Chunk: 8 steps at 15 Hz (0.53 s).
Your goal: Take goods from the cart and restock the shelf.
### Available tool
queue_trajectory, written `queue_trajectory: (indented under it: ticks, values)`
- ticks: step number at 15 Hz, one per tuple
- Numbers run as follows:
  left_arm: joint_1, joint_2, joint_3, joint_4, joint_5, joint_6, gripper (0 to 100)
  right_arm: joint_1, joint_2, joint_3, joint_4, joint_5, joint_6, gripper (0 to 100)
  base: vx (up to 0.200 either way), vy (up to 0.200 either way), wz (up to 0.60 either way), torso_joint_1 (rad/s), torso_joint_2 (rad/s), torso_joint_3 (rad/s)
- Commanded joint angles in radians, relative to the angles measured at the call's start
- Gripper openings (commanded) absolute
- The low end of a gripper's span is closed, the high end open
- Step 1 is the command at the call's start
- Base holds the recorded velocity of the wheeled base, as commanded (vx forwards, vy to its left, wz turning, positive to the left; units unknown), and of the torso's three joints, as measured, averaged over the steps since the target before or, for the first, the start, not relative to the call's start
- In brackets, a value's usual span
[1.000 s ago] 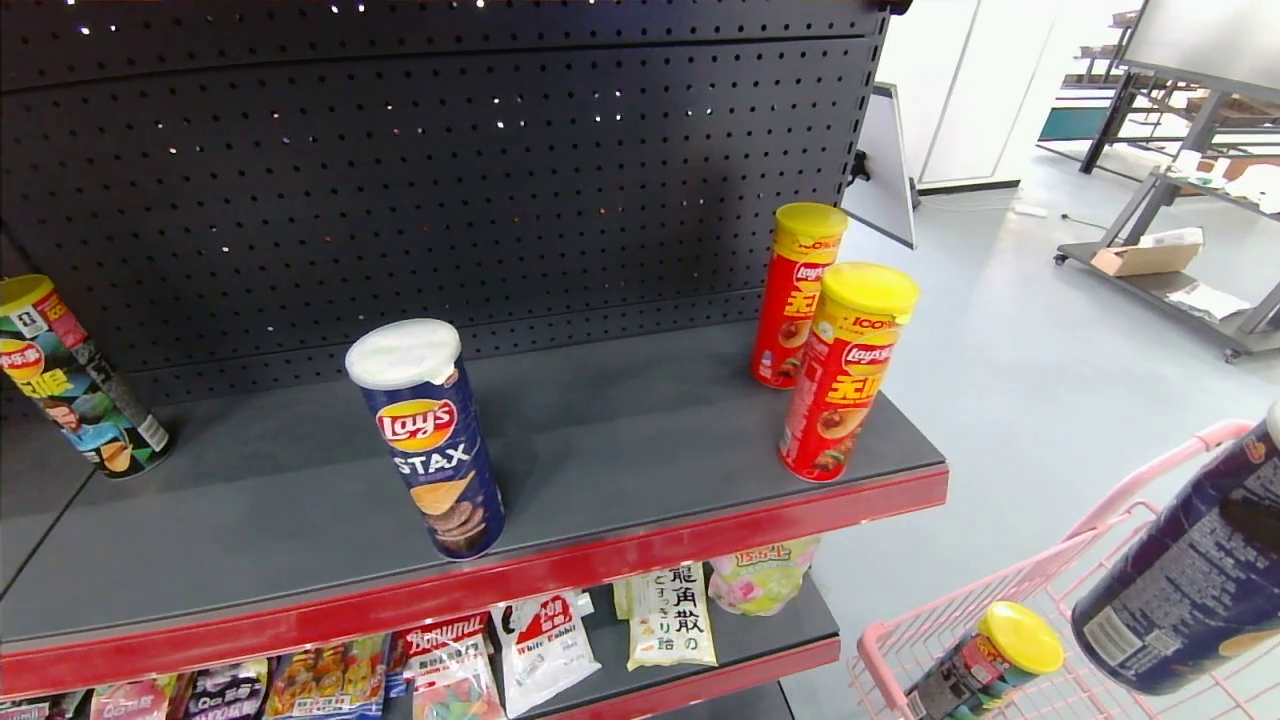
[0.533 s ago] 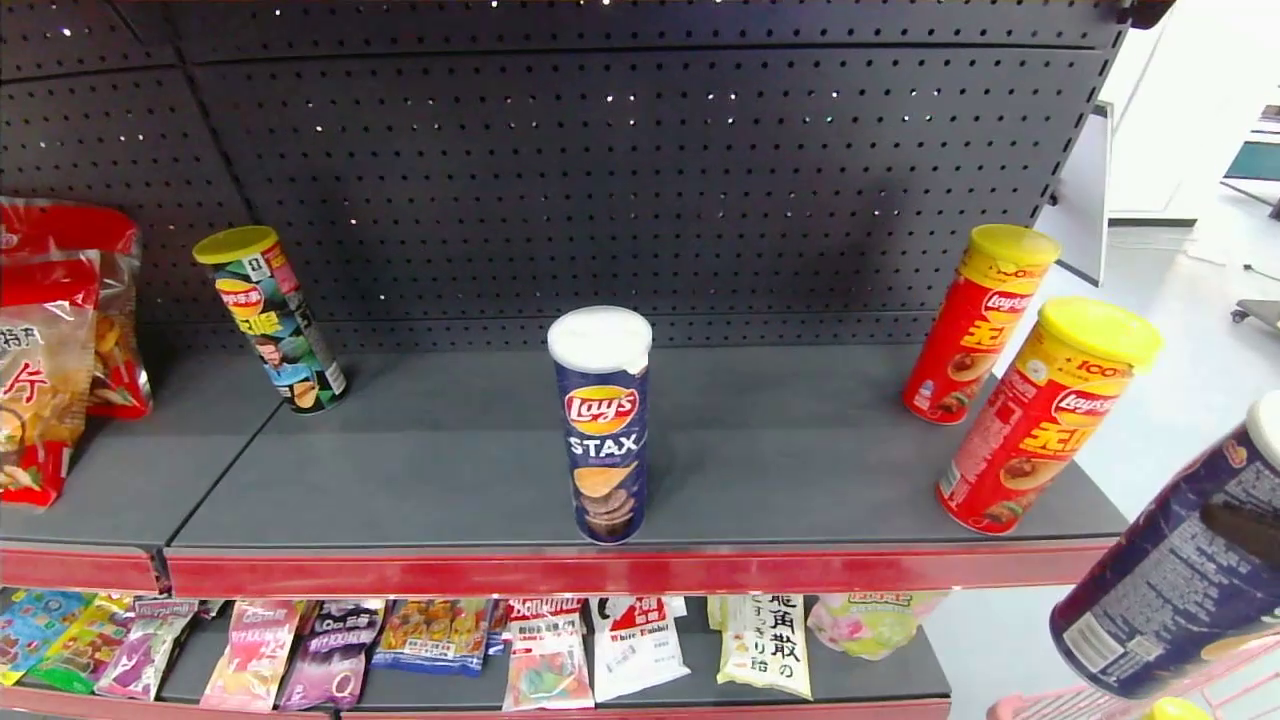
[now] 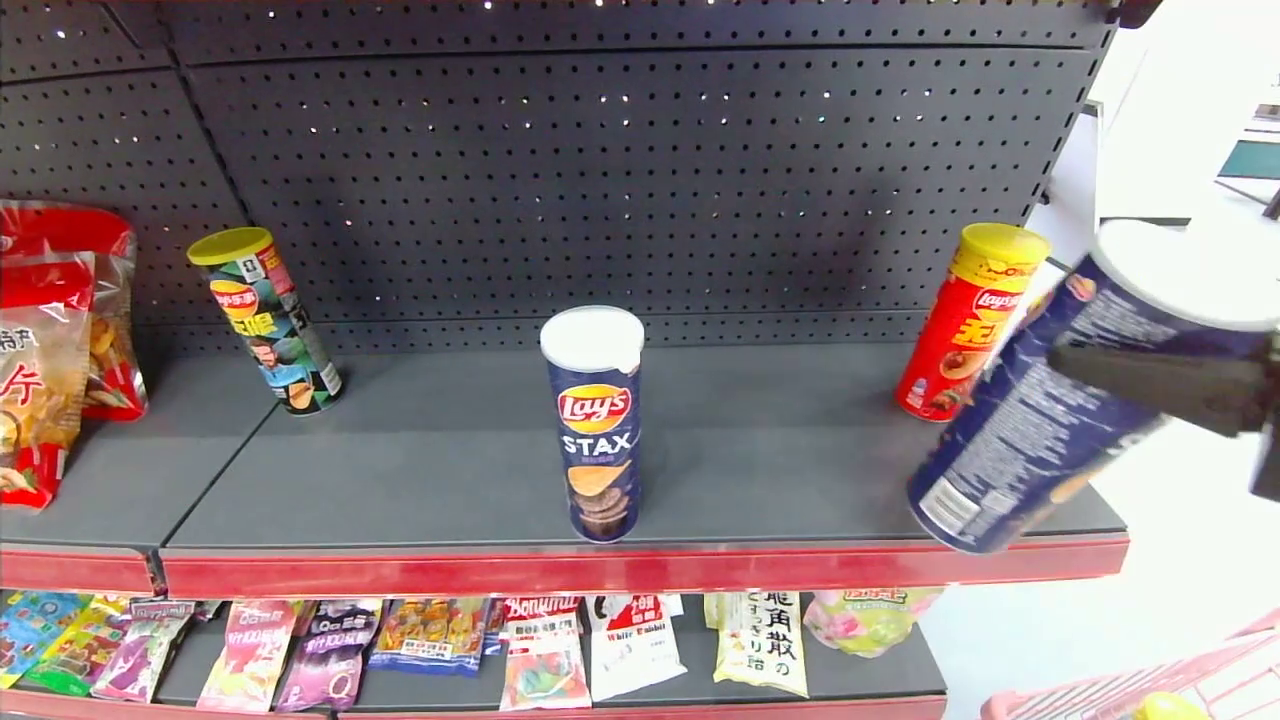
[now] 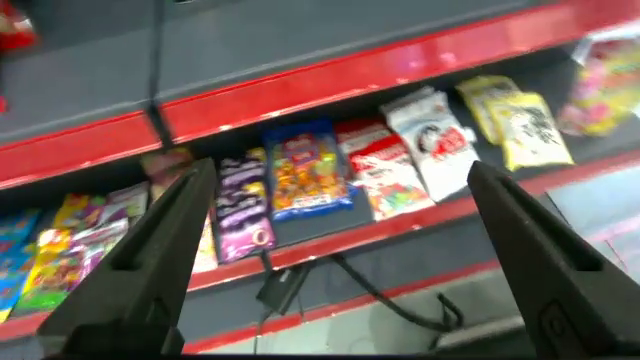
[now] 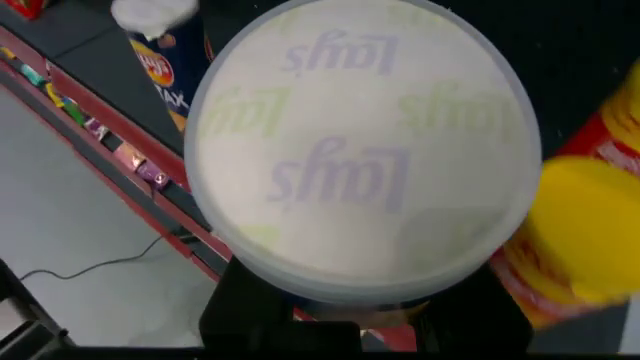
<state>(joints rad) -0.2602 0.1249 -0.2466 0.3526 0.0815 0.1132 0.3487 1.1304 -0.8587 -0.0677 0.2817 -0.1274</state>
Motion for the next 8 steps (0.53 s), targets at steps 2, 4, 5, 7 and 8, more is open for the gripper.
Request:
queue_trajectory:
  ticks: [2, 4, 5, 7, 8]
  values:
    - [0.001, -0.025, 0.033, -0.056, 0.004, -0.044, 100, 0.069, 0.301, -0.103, -0.192, -0.003, -0.011, 0, 0.0, 0.0, 0.0, 0.0, 0.0, 0.0]
    - [0.001, -0.027, 0.107, -0.161, 0.003, -0.087, 100, 0.11, 0.367, -0.168, -0.189, -0.006, 0.002, 0, 0.0, 0.0, 0.0, 0.0, 0.0, 0.0]
    - [0.001, -0.027, 0.156, -0.239, -0.003, -0.089, 100, 0.118, 0.4, -0.2, -0.189, -0.009, 0.002, 0, 0.0, 0.0, 0.0, 0.0, 0.0, 0.0]
    - [0.001, -0.027, 0.228, -0.348, -0.017, -0.081, 100, 0.125, 0.462, -0.26, -0.19, -0.029, 0.0, 0, 0.0, 0.0, 0.0, 0.0, 0.0, 0.0]
    - [0.001, -0.027, 0.23, -0.348, -0.019, -0.081, 100, 0.127, 0.483, -0.289, -0.189, -0.029, -0.001, 0, 0.0, 0.0, 0.0, 0.0, 0.0, 0.0]
